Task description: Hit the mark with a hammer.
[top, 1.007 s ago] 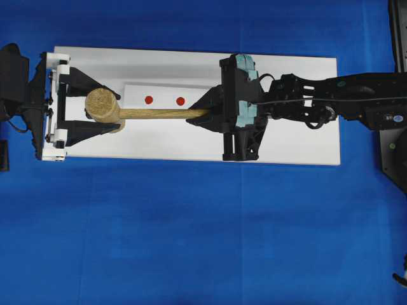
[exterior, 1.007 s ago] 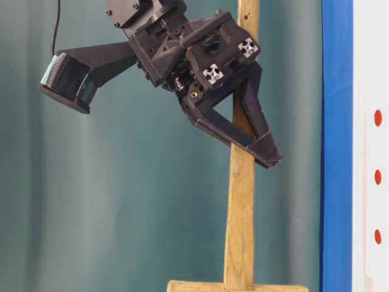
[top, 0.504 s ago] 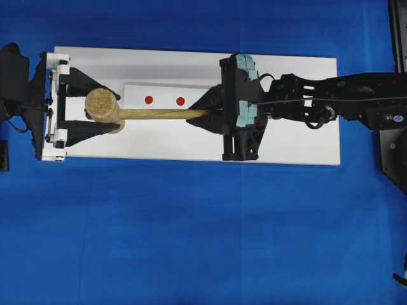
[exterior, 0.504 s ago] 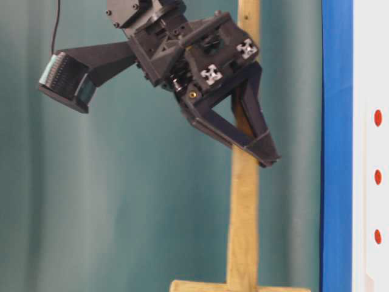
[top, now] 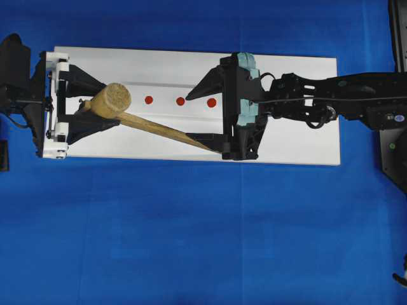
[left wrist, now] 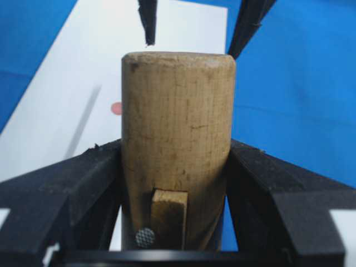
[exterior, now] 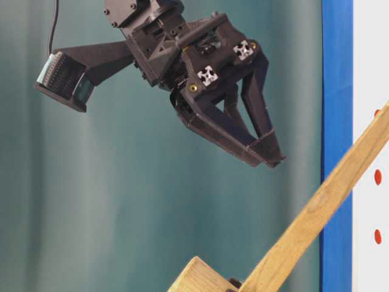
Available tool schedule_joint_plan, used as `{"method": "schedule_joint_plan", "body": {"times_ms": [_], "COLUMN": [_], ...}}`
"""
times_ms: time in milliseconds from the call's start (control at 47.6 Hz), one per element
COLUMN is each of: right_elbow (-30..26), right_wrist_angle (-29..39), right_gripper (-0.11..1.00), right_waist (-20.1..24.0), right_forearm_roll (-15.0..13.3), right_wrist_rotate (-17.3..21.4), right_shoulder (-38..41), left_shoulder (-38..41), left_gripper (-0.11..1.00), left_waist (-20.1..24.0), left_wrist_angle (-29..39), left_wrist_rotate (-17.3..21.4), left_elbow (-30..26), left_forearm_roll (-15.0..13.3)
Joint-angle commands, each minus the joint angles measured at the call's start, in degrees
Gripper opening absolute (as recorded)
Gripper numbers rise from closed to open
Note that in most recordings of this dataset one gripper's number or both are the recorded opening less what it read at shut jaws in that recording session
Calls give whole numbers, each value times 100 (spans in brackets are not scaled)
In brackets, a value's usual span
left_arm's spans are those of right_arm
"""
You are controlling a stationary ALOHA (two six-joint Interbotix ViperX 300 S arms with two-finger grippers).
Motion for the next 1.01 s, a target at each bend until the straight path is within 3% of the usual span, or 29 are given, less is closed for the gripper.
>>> {"method": "schedule_joint_plan", "body": {"times_ms": [0, 336, 546, 651, 986], "right_elbow": [-62, -88, -88, -88, -114], "right_wrist_angle": [-70, -176, -176, -185, -185], "right_gripper": [92, 92, 92, 92, 91], "right_waist": [0, 0, 0, 0, 70], "right_forearm_roll": [-9, -18, -9, -9, 0], "right_wrist_rotate": [-18, -53, -44, -35, 44], "right_shoulder": [-176, -176, -176, -176, -35], "left_shoulder": [-88, -88, -88, -88, -88], "left_gripper": [49, 49, 49, 49, 49], "left_waist": [26, 158, 176, 167, 334], "left_wrist_angle": [-53, 642, 800, 800, 721], "left_wrist_rotate": [-352, -3437, -4799, -5080, -5106], "left_elbow": [-141, -149, -141, -149, -185], "left_forearm_roll": [-35, -62, -53, -35, -35]}}
